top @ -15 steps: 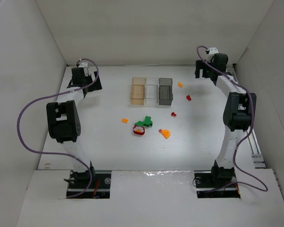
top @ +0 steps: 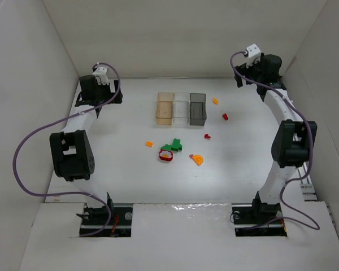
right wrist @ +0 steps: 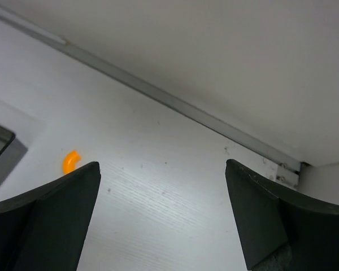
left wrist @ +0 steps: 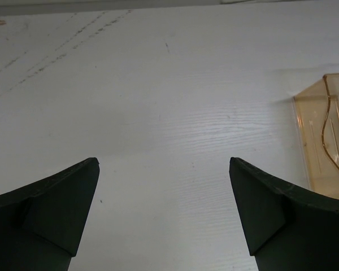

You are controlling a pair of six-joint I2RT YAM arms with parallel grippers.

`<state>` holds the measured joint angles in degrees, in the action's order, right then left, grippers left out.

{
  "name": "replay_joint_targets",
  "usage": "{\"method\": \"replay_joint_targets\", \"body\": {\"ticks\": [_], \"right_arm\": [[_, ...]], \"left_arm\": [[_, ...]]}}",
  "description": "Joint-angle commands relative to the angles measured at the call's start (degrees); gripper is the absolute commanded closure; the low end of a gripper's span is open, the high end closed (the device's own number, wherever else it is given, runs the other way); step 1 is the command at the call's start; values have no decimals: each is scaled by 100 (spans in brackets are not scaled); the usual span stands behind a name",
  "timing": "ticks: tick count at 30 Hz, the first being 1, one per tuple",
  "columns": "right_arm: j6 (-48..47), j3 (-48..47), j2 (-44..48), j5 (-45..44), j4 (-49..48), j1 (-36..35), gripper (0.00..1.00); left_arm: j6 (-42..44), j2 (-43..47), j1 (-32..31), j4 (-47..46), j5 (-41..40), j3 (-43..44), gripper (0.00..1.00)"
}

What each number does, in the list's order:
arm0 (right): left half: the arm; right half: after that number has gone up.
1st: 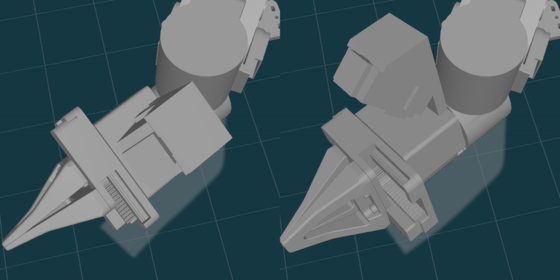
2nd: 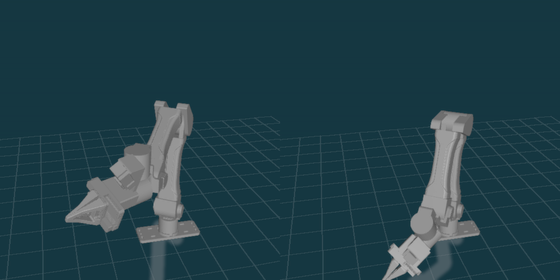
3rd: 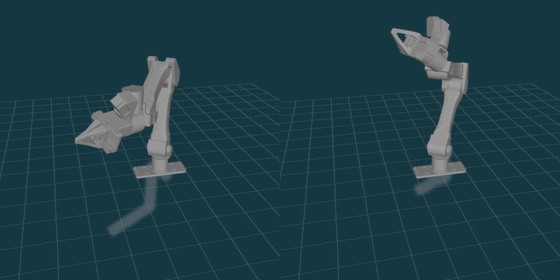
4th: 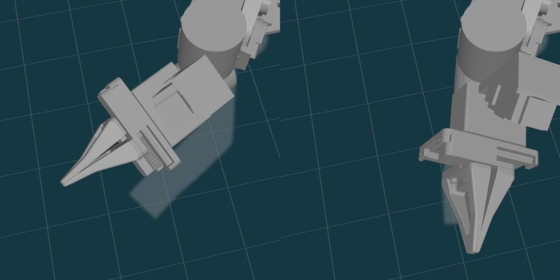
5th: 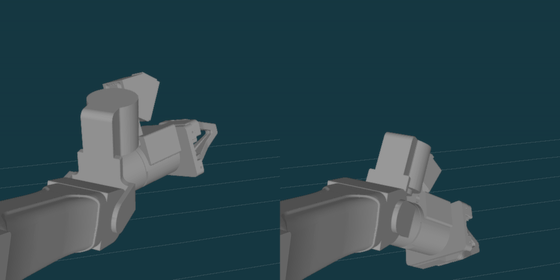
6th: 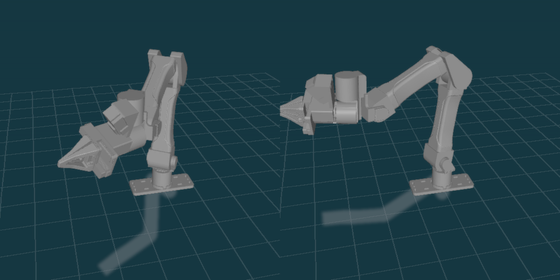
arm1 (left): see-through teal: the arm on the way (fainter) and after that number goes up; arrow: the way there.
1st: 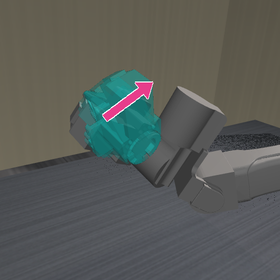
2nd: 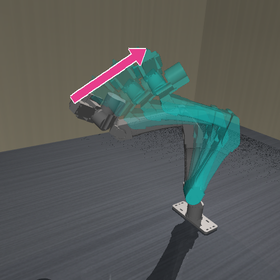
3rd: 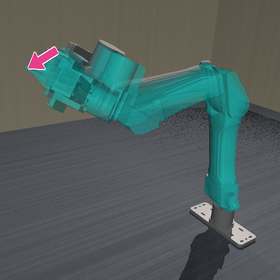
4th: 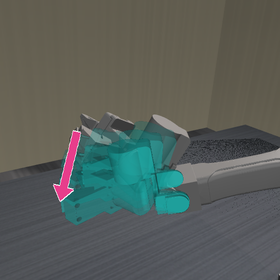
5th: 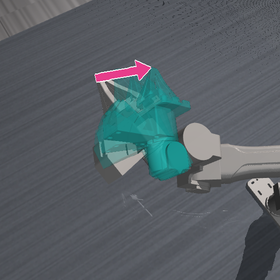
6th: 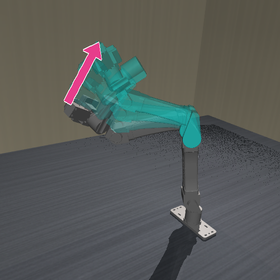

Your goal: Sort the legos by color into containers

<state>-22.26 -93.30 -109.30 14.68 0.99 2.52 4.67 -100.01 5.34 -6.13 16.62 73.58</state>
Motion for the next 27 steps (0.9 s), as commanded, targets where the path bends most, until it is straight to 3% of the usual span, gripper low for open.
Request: {"method": "replay_joint_targets", "body": {"ticks": [1, 6, 14, 27], "right_arm": [[-1103, -328, -257, 1070, 750, -164, 5], [-1990, -1919, -1451, 1503, 2377, -217, 8], [-2994, -2579, -2201, 1134, 3028, -463, 8], [-3118, -3308, -2833, 792, 3477, -762, 9]], "left_arm": [[351, 174, 11, 331, 517, 236, 0], [403, 464, 11, 280, 570, -36, 0], [508, 658, 11, 279, 517, -450, 0], [509, 491, 116, 437, 517, -336, 0]]}}
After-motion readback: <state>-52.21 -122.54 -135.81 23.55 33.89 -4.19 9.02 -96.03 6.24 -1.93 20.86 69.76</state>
